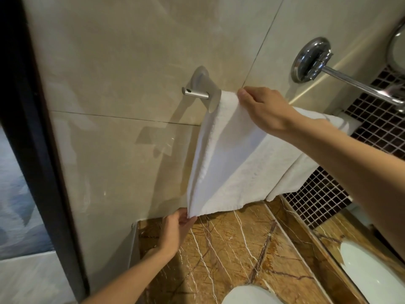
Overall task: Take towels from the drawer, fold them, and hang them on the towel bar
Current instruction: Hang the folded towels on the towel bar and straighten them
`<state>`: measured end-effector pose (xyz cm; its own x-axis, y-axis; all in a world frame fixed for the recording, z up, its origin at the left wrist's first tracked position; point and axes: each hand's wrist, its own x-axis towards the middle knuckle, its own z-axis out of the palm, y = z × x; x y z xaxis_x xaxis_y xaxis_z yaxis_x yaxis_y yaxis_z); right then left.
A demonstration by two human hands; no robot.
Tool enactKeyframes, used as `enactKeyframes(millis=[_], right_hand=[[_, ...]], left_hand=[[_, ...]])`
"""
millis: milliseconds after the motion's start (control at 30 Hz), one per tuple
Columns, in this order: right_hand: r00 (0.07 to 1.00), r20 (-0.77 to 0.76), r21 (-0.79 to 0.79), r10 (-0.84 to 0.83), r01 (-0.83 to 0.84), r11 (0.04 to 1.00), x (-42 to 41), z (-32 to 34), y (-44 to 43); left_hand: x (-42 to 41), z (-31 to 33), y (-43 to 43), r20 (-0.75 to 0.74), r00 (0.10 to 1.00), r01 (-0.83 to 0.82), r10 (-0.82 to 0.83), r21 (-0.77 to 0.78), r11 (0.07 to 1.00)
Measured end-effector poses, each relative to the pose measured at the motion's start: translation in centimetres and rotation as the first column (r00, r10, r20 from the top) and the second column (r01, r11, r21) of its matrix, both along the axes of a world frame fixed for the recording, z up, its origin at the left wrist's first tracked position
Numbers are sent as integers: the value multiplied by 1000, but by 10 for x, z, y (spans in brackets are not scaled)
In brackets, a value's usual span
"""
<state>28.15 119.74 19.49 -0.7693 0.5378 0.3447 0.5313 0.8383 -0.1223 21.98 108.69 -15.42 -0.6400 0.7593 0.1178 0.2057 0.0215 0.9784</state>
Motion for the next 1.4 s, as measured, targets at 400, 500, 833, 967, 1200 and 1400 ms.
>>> enactKeyframes(millis=[400,500,833,967,1200,1400], right_hand=[[997,-31,25,69,-69,997,5,3,-2],[996,-24,12,85,-85,996,9,0,-1],[994,-68,35,88,-85,996,11,-2,0],[994,-69,57,85,-82,995,17,-4,4],[998,-21,46,-51,52,998,44,-8,29],[998,-19,38,-62,63,997,52,-9,39]], left_hand=[[-2,-3,0,-17,1000,8,-8,7,1000],[-7,-6,1,-30,999,11,-12,-17,1000],[-19,-8,0,-19,1000,0,-2,-72,997],[-27,-7,3,7,998,-61,62,-74,995],[-31,-7,3,47,996,-72,76,-69,995],[-26,-15,7,64,994,-85,90,-76,993]])
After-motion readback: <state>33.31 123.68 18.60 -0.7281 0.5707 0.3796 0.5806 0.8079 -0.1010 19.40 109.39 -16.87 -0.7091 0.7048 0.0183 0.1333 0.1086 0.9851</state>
